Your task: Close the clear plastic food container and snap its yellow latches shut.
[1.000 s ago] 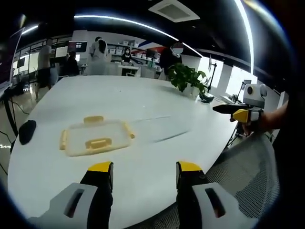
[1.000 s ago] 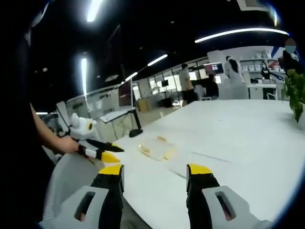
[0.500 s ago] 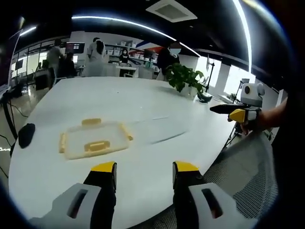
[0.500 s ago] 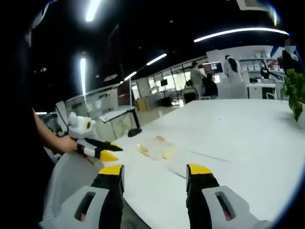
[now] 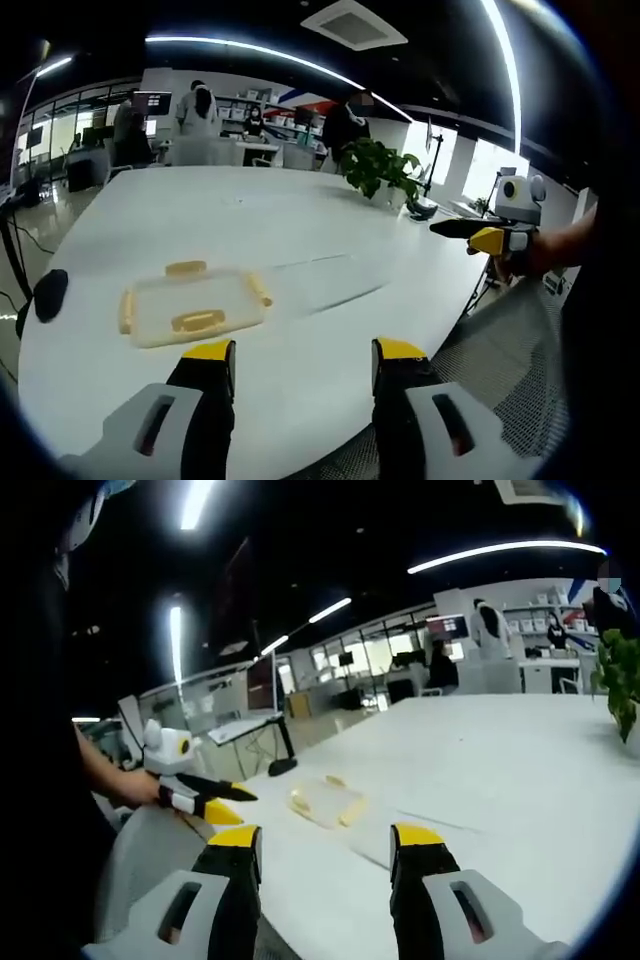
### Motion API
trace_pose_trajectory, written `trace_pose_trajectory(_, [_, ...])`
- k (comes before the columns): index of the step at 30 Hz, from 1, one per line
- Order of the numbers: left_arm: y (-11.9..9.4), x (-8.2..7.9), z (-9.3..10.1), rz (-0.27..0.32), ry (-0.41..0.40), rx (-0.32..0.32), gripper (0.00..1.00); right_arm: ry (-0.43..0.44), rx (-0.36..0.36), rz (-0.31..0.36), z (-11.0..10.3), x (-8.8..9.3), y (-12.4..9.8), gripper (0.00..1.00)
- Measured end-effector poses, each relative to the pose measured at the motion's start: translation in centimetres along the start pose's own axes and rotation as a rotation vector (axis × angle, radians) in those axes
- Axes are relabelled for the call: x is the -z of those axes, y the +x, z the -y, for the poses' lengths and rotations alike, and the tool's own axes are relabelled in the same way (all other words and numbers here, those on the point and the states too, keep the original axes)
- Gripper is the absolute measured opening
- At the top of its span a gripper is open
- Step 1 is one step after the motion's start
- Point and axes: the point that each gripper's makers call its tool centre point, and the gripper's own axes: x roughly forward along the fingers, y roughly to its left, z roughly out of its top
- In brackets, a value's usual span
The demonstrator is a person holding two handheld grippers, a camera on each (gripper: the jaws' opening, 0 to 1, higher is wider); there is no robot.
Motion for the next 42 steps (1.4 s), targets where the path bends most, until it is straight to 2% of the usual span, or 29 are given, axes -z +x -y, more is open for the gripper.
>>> trace_pose_trajectory(4, [0.2, -0.7, -0.2, 0.009, -0.002, 0.003, 0.56, 0.001, -0.004, 0.003, 0.2, -0.4, 0.8, 0.50])
trace_pose_trajectory(11, [0.3, -1.6, -0.9, 0.028, -0.021, -0.002, 0.56, -0.011, -0.022, 0.015, -0.7, -0.8, 2.2, 0.51])
trace_pose_trajectory(20, [0.1, -1.9, -1.3, 0.032, -0.019, 0.008, 0.55, -0.011, -0.064, 0.015, -2.2, -1.1, 3.8, 0.49])
trace_pose_trajectory(33, [0.0, -2.6, -1.9, 0.042, -0.017, 0.023, 0.54, -0.007, -0.073, 0.033, -3.3, -2.0, 5.9, 0.49])
trace_pose_trajectory(42, [-0.6, -2.6, -3.3, 0.041, -0.028, 0.028, 0.53, -0.010, -0.077, 0.027, -4.3, -2.0, 7.2, 0.49])
